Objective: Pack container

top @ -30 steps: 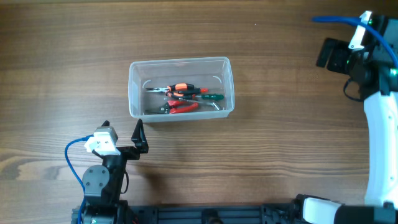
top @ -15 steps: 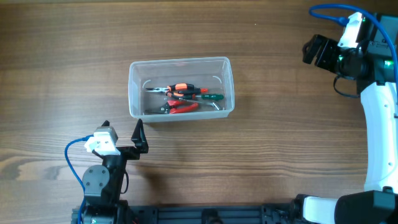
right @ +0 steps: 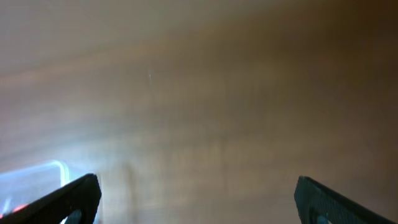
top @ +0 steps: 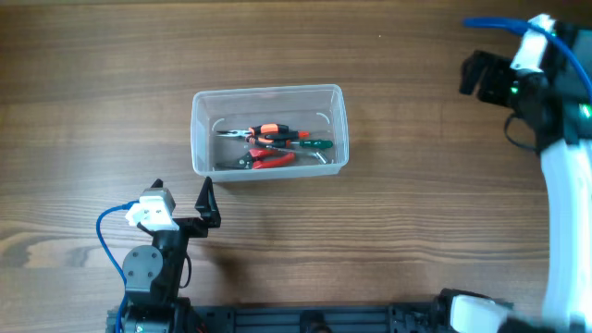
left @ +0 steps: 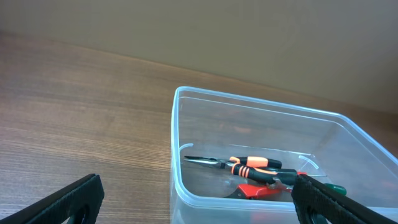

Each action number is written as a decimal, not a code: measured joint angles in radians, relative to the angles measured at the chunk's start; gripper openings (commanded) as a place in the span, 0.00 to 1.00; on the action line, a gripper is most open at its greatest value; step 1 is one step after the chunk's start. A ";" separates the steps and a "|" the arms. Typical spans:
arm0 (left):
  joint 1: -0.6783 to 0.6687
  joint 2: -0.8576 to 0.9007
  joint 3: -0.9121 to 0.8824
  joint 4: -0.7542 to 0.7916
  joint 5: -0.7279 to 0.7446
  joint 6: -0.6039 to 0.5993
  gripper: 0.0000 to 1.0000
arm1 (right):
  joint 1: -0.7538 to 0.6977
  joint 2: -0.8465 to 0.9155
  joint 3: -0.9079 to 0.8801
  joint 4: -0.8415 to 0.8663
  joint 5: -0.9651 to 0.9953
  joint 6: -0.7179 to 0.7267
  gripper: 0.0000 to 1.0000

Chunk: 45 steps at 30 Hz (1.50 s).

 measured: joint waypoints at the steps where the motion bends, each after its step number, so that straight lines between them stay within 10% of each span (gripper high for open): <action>1: 0.000 0.000 0.000 0.000 0.000 0.000 1.00 | 0.000 -0.065 -0.010 0.037 0.003 -0.036 1.00; 9: 0.000 0.000 0.000 0.000 0.000 0.000 1.00 | 0.000 -0.583 -0.154 0.114 0.008 -0.271 1.00; 20: 0.000 0.000 0.000 0.000 0.000 0.000 1.00 | 0.000 -1.004 -0.930 0.265 -0.214 -0.330 1.00; 45: 0.000 0.000 0.000 0.000 0.000 0.000 1.00 | 0.000 -1.292 -1.297 0.414 -0.294 -0.235 1.00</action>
